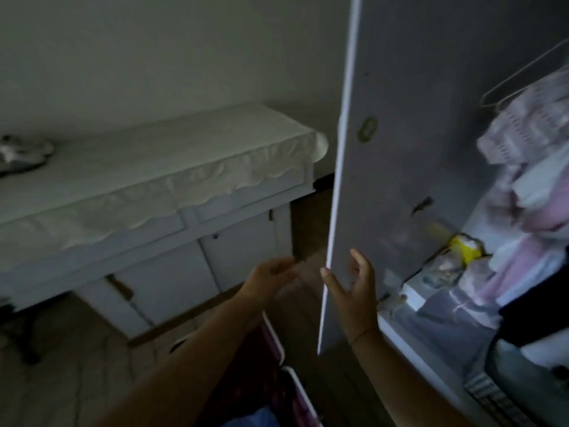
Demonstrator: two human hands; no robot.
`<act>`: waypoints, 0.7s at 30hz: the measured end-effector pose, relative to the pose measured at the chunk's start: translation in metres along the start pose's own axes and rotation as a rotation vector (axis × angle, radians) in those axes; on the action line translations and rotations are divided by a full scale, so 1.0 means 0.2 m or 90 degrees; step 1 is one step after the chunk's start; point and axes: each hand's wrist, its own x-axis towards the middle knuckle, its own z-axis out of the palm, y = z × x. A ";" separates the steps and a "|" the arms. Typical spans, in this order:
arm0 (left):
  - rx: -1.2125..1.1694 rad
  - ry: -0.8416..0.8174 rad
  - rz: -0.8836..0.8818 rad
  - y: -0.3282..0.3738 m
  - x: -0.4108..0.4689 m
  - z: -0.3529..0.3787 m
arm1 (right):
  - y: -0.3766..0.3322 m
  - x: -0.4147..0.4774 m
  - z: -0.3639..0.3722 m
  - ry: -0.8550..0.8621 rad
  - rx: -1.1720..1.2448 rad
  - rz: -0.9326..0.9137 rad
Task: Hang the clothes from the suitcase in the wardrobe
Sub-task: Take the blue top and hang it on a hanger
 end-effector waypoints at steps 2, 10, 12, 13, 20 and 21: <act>-0.012 0.053 -0.022 -0.12 -0.11 -0.18 | 0.04 -0.11 0.12 -0.067 0.011 0.019; -0.105 0.248 -0.203 -0.79 -0.44 -0.61 | 0.43 -0.37 0.48 -0.310 -0.027 0.147; -0.120 0.288 -0.249 -0.97 -0.51 -0.62 | 0.58 -0.42 0.54 -0.360 -0.048 0.176; -0.121 0.303 -0.271 -1.08 -0.53 -0.63 | 0.66 -0.44 0.57 -0.386 -0.063 0.190; -0.126 0.381 -0.411 -1.98 -0.57 -0.47 | 1.40 -0.67 0.80 -0.540 -0.173 0.252; -0.119 0.382 -0.428 -2.13 -0.57 -0.43 | 1.54 -0.70 0.84 -0.574 -0.187 0.252</act>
